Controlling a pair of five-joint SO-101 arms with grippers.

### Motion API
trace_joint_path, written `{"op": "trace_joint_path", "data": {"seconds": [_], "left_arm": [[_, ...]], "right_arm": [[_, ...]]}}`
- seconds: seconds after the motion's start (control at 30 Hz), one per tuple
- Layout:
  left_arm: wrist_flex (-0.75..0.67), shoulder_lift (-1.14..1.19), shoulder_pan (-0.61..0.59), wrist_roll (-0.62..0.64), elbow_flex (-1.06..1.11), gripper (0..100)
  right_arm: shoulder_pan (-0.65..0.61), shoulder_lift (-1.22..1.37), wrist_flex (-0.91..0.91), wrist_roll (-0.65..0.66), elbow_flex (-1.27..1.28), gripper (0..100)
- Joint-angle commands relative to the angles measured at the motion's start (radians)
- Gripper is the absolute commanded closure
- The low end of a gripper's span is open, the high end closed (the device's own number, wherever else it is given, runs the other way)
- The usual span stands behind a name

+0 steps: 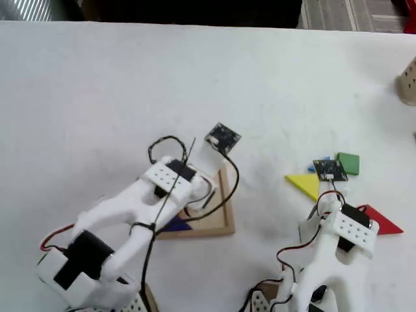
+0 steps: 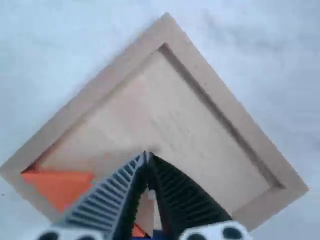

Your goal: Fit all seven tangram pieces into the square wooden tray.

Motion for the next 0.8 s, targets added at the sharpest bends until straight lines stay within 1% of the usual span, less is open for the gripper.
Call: {"op": "trace_joint_path", "data": {"seconds": [0.0, 0.17, 0.37, 0.47, 0.57, 0.67, 0.77], "left_arm": [[-0.009, -0.008, 0.077, -0.003, -0.052, 98], [-0.006, -0.01, 0.131, -0.002, -0.089, 98], [0.077, -0.124, 0.136, 0.008, -0.17, 98], [0.092, -0.209, 0.177, 0.074, -0.209, 98], [0.089, -0.252, 0.255, 0.087, -0.245, 98], [0.084, -0.22, 0.334, 0.081, -0.304, 98], [0.081, -0.116, 0.346, 0.083, -0.39, 98]], "right_arm": [[-0.008, -0.019, -0.012, 0.011, -0.003, 98.1], [-0.008, -0.019, -0.012, 0.011, -0.003, 98.1], [-0.007, -0.019, -0.012, 0.011, -0.003, 98.1], [-0.002, -0.021, -0.012, 0.008, -0.005, 98.1], [0.013, -0.021, -0.012, 0.005, -0.006, 98.1], [0.038, -0.021, -0.013, 0.005, -0.009, 98.1], [0.038, -0.021, -0.013, 0.003, -0.009, 98.1]]}}
